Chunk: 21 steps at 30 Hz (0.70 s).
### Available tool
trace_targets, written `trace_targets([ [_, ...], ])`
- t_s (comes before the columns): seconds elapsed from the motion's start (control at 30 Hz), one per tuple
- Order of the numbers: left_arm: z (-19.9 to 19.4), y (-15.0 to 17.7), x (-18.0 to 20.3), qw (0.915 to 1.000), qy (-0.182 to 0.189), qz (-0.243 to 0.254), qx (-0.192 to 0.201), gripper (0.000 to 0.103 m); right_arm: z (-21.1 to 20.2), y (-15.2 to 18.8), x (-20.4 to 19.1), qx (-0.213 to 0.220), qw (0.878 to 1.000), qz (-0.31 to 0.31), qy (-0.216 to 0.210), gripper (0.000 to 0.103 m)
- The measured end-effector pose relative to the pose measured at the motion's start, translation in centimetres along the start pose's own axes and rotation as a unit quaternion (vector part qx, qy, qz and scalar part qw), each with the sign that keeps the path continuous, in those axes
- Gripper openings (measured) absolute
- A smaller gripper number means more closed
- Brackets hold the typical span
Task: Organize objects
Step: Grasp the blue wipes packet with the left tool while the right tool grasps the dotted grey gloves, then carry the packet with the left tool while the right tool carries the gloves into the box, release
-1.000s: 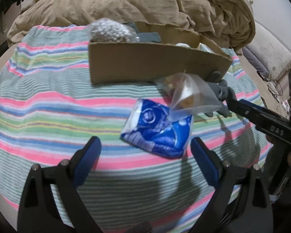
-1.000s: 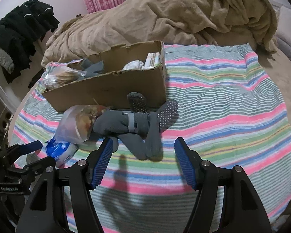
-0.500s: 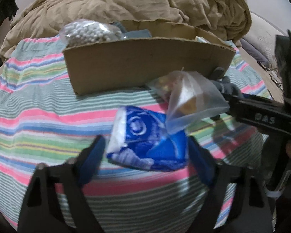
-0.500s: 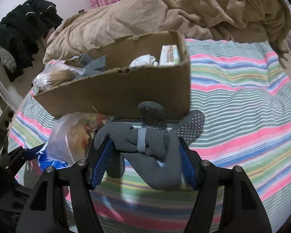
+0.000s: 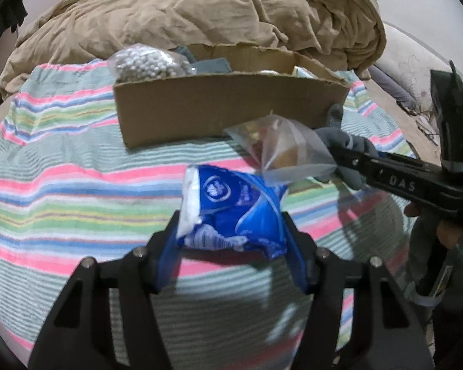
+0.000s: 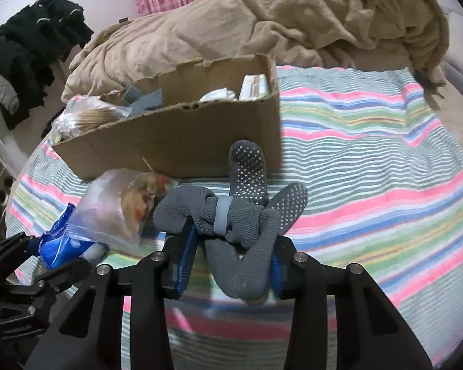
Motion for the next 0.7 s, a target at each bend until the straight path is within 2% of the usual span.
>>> trace_targets([
  [0.4,-4.2,0.4,-0.5,0.9998,0.007,-0.005,0.016,0.061,-6.2,0.3,1.1,0.051,0.998,0.024,0.036,0.042],
  [0.53,-5.4,0.1,-0.3,0.9997,0.014,-0.012,0.014,0.061,-8.3,0.2,1.7,0.076,0.995,0.049,0.036,0.042],
  [0.7,-7.4,-0.9,0.6,0.9994,0.016,-0.011,0.030,0.061,-10.7,-0.1,2.1,0.097,0.993,0.059,0.029,0.042],
])
Point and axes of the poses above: each gripper's, at about its wrist camera, not at the fingertips, and z roughly the way its jaws point, x to its right, y to its underside, the point moved 8 cm from there along z, roughly the way its jaws point, and after that the axes turned 3 degrees about z, right-handed, at the moved point
